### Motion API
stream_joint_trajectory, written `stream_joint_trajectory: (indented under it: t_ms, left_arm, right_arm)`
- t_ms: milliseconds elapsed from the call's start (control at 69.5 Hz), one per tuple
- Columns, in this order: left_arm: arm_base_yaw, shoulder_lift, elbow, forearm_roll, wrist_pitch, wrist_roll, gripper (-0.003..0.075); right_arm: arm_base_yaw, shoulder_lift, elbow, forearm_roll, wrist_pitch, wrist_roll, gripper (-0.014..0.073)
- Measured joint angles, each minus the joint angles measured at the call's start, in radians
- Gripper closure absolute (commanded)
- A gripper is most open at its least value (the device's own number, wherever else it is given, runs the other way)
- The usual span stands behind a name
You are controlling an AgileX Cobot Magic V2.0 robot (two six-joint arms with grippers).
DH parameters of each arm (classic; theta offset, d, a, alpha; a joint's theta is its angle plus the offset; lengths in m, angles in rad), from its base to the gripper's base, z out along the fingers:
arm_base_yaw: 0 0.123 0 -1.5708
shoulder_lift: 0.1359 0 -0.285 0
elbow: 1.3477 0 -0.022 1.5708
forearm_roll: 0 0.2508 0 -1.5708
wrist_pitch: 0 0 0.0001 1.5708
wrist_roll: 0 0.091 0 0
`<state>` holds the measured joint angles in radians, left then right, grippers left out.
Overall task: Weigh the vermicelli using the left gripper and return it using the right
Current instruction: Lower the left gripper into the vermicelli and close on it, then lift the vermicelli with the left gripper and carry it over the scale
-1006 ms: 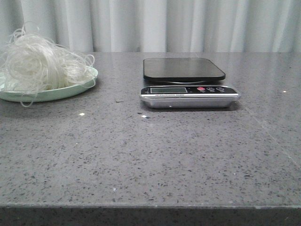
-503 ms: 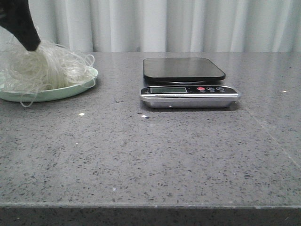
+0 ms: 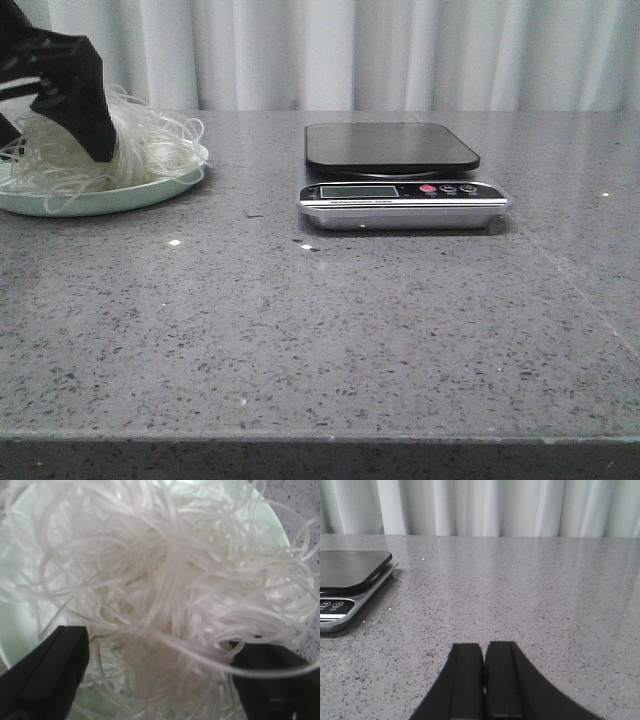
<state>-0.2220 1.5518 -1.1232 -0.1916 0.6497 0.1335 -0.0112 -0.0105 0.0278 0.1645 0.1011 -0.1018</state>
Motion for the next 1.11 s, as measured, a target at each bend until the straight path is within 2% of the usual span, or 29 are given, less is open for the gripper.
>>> stream_joint_trajectory:
  t_ms: [288, 331, 762, 1107]
  left_arm:
    - [-0.002, 0.012, -0.002, -0.006, -0.002, 0.0, 0.0596]
    - [-0.002, 0.012, -0.002, -0.006, -0.002, 0.0, 0.0579]
    - [-0.002, -0.046, -0.016, -0.002, 0.016, 0.0, 0.0586]
    - [-0.012, -0.2, -0.185, -0.045, 0.039, 0.0, 0.0586]
  right_arm:
    - [0.0, 0.0, 0.0, 0.0, 0.0, 0.0, 0.0442]
    - [0.0, 0.0, 0.0, 0.0, 0.0, 0.0, 0.0442]
    - [0.0, 0.0, 0.0, 0.0, 0.0, 0.0, 0.0442]
    - [0.0, 0.0, 0.0, 0.0, 0.0, 0.0, 0.0442]
